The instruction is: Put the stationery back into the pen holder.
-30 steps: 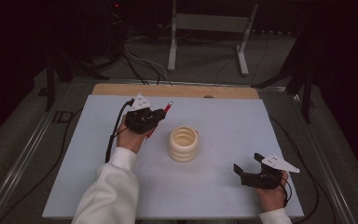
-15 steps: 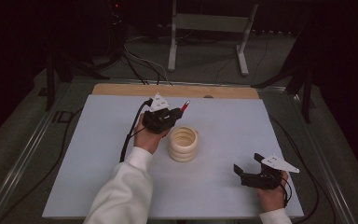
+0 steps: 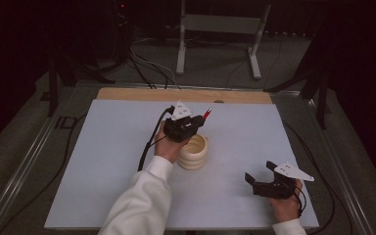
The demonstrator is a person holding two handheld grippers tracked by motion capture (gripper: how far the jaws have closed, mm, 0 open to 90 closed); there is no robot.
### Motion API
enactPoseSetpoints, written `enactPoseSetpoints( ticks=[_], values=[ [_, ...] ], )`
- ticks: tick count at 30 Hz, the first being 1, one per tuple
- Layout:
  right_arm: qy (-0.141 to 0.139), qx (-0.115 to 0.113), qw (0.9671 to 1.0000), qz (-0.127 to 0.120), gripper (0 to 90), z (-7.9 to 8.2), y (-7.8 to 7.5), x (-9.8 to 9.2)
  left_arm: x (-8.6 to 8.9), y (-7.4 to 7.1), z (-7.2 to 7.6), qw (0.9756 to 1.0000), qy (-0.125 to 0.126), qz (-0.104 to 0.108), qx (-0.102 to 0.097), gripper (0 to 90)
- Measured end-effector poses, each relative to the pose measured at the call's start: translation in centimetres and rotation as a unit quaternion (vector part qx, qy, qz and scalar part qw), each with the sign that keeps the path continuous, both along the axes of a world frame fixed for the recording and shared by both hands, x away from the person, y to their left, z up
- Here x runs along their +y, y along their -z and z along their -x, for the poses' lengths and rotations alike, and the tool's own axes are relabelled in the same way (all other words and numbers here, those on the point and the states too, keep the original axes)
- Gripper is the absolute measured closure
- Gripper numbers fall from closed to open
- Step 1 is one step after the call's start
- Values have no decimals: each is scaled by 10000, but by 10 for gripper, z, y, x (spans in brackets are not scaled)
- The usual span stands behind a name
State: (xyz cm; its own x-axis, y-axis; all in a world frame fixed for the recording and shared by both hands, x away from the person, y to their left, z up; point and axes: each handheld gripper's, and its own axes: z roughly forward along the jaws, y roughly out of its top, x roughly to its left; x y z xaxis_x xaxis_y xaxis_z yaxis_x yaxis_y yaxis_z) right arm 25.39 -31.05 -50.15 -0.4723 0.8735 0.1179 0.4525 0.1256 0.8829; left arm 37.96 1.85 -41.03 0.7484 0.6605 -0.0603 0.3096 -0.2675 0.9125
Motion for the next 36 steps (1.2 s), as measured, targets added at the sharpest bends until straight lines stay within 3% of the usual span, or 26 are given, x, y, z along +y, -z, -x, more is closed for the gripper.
enactPoseSetpoints(
  ticks=[6, 16, 23, 25, 31, 32, 36],
  values=[
    [-13, -1, 10000, 0, 5, 0, 0, 0, -9, 13, -3, 9998, -6, -166, 56, 803],
    [-14, 3, 10000, -2, 5, 0, 0, 0, -6, 28, -5, 9992, -5, -301, 268, 796],
    [-8, 10, 10000, 4, 5, 0, 0, -1, -1, 33, 5, 9984, 62, -410, 383, 770],
    [-3, 2, 10000, 0, 5, 1, 0, -1, 2, 33, 9, 9980, 70, -505, 378, 683],
    [1, -7, 10000, 7, 5, 1, 0, -1, 14, 29, 16, 9990, -67, -355, 248, 384],
    [3, -7, 10000, 7, 5, 1, 0, -2, 17, 27, 18, 9991, -127, -353, 194, 384],
    [16, 7, 10000, -4, 5, 2, 0, -2, 35, 20, 24, 9989, -371, -261, 68, 221]
  ],
)
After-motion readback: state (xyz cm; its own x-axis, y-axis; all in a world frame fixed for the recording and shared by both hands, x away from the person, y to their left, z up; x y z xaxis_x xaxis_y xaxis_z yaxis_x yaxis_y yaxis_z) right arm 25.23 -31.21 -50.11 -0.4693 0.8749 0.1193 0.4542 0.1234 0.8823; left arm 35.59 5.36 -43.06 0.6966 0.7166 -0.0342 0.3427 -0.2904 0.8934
